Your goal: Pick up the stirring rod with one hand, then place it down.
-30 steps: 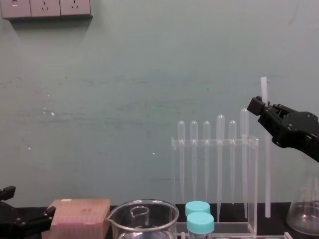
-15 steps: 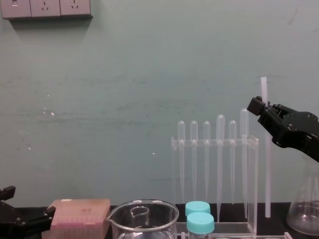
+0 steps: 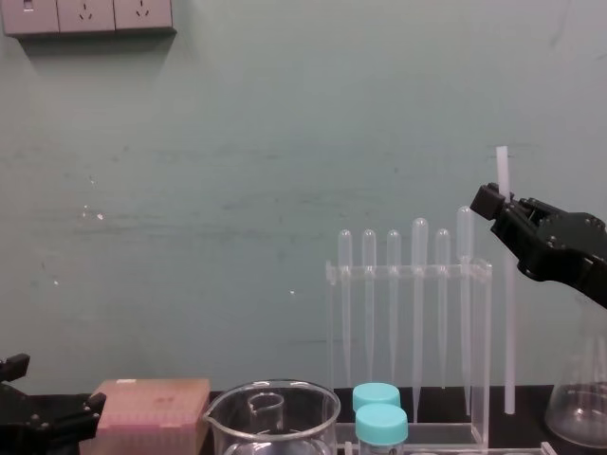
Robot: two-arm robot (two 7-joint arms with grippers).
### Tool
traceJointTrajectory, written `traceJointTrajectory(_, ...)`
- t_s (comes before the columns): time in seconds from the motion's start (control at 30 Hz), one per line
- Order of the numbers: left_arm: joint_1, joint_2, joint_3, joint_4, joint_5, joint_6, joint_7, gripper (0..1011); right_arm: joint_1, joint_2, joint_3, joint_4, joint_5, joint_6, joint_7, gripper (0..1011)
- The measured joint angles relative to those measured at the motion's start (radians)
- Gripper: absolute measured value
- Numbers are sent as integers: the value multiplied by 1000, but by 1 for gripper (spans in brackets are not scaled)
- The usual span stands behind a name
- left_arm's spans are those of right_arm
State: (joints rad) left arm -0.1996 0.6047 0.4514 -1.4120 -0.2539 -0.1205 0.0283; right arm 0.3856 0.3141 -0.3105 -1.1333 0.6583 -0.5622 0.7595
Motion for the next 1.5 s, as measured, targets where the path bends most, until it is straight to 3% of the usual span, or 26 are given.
traceJointTrajectory(0.2,0,0,0,0,0,0,0,1000,-8,4,10,-17,-20,18,-6,71)
traceJointTrajectory(0.43,0,0,0,0,0,0,0,1000,-46,40,21,-96,-53,90,-27,71)
traceJointTrajectory(0.93,0,0,0,0,0,0,0,1000,-113,96,-4,-232,-44,183,0,71)
traceJointTrajectory(1.5,0,0,0,0,0,0,0,1000,-146,121,-6,-271,-90,197,-67,71)
